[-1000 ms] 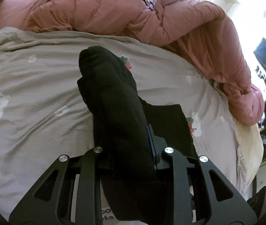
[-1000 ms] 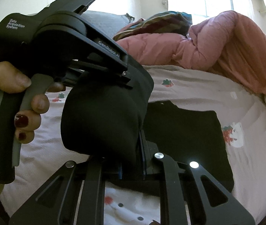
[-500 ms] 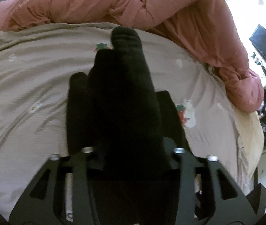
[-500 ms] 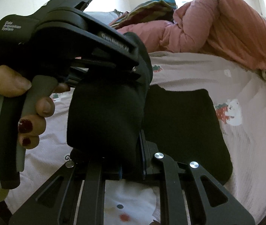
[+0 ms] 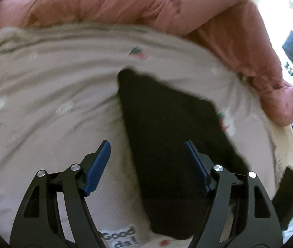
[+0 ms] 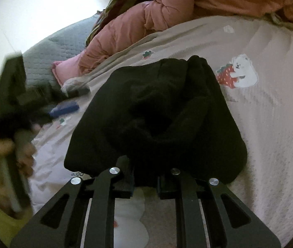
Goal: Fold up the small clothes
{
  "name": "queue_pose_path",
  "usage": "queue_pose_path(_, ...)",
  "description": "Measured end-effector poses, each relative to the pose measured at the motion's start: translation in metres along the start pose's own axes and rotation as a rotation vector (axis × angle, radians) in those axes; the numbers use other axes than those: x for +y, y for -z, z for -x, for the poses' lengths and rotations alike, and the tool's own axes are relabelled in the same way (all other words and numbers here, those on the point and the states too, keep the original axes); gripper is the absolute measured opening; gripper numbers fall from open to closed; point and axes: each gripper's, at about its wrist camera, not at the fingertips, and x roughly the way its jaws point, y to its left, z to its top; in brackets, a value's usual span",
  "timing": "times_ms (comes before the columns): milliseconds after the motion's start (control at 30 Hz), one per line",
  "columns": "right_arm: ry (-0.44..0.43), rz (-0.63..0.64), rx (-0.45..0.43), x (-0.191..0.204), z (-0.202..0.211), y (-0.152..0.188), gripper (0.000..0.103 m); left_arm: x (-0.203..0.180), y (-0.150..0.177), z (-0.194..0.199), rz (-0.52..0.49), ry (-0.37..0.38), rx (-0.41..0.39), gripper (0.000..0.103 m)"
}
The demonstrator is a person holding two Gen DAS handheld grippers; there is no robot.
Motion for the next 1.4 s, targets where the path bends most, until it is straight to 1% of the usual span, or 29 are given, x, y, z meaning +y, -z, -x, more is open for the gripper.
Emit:
queue_pose_path(33,-0.015,-0.016,0.004,-0.002,0.000,-0.002,0.023,0.005,0.006,-0.006,0.009,0.012,0.020,0.064)
queue_pose_path(67,-0.029,-0.030,0.012,-0.002,0.000,-0.003,0.025,0.007,0.009,-0.008,0.013,0.020,0.025,0.064)
queue_pose_path(100,-0.039,-0.049,0.016,-0.003,0.000,-0.006,0.031,0.010,0.013,-0.011,0.017,0.028,0.022,0.064)
queue_pose_path(133,-0.052,-0.064,0.016,-0.004,0.003,-0.008,0.044,0.011,0.014,-0.011,0.020,0.033,0.019,0.064)
queue_pose_path(167,-0.073,-0.082,0.016,-0.005,0.005,-0.011,0.052,0.011,0.015,-0.010,0.024,0.042,0.016,0.064)
queue_pose_path(200,-0.093,-0.099,0.012,-0.006,0.006,-0.016,0.063,0.011,0.015,-0.011,0.023,0.045,0.016,0.064)
queue_pose_path(233,-0.095,-0.104,0.009,-0.005,0.007,-0.020,0.068,0.011,0.014,-0.011,0.019,0.045,0.015,0.064)
queue_pose_path(333,-0.092,-0.089,0.026,-0.005,0.004,-0.039,0.073,0.010,0.015,-0.009,0.009,0.043,0.011,0.064)
queue_pose_path(400,-0.076,-0.071,0.069,-0.006,-0.006,-0.049,0.079,0.008,0.014,-0.012,0.010,0.044,0.010,0.064)
queue_pose_path(500,-0.058,-0.068,0.103,-0.010,-0.021,-0.058,0.078,0.007,0.013,-0.013,0.007,0.048,0.011,0.064)
queue_pose_path(533,-0.058,-0.057,0.110,-0.010,-0.024,-0.059,0.069,0.008,0.014,-0.011,0.005,0.047,0.011,0.064)
queue_pose_path(567,-0.039,-0.044,0.112,-0.010,-0.027,-0.060,0.060,0.008,0.015,-0.010,0.004,0.046,0.012,0.064)
queue_pose_path(600,-0.035,-0.036,0.118,-0.010,-0.029,-0.061,0.045,0.007,0.015,-0.010,0.001,0.046,0.013,0.064)
queue_pose_path(633,-0.039,-0.023,0.122,-0.010,-0.030,-0.062,0.033,0.005,0.014,-0.010,-0.003,0.045,0.014,0.064)
queue_pose_path(700,-0.020,0.032,0.111,-0.004,-0.028,-0.065,0.024,0.001,0.014,-0.009,-0.015,0.044,0.015,0.064)
queue_pose_path(733,-0.010,0.068,0.108,0.000,-0.025,-0.067,0.022,-0.001,0.014,-0.008,-0.021,0.045,0.015,0.064)
queue_pose_path(867,0.040,0.223,0.060,0.020,-0.004,-0.075,0.021,-0.014,0.015,-0.003,-0.049,0.053,0.012,0.064)
queue_pose_path(967,0.096,0.263,0.048,0.017,0.001,-0.077,0.021,-0.024,0.016,-0.003,-0.069,0.062,0.018,0.064)
queue_pose_path(1033,0.106,0.246,0.088,0.004,-0.008,-0.074,0.023,-0.032,0.018,-0.007,-0.099,0.044,0.036,0.065)
queue_pose_path(1067,0.114,0.228,0.123,-0.004,-0.017,-0.072,0.024,-0.035,0.020,-0.009,-0.115,0.024,0.042,0.065)
queue_pose_path(1100,0.129,0.174,0.145,-0.018,-0.026,-0.066,0.029,-0.037,0.021,-0.013,-0.125,0.014,0.046,0.065)
queue_pose_path(1133,0.118,0.137,0.146,-0.023,-0.029,-0.064,0.035,-0.036,0.022,-0.015,-0.119,0.022,0.052,0.066)
queue_pose_path(1200,0.072,0.058,0.124,-0.036,-0.025,-0.061,0.035,-0.033,0.024,-0.018,-0.098,0.032,0.061,0.066)
queue_pose_path(1267,0.081,0.049,0.109,-0.036,-0.020,-0.059,0.037,-0.032,0.024,-0.018,-0.097,0.036,0.059,0.067)
queue_pose_path(1333,0.120,0.067,0.089,-0.032,-0.013,-0.056,0.042,-0.032,0.025,-0.017,-0.100,0.032,0.057,0.067)
queue_pose_path(1367,0.128,0.075,0.083,-0.029,-0.009,-0.055,0.043,-0.032,0.025,-0.016,-0.102,0.030,0.055,0.067)
queue_pose_path(1400,0.133,0.083,0.077,-0.026,-0.004,-0.053,0.045,-0.032,0.025,-0.016,-0.104,0.027,0.053,0.067)
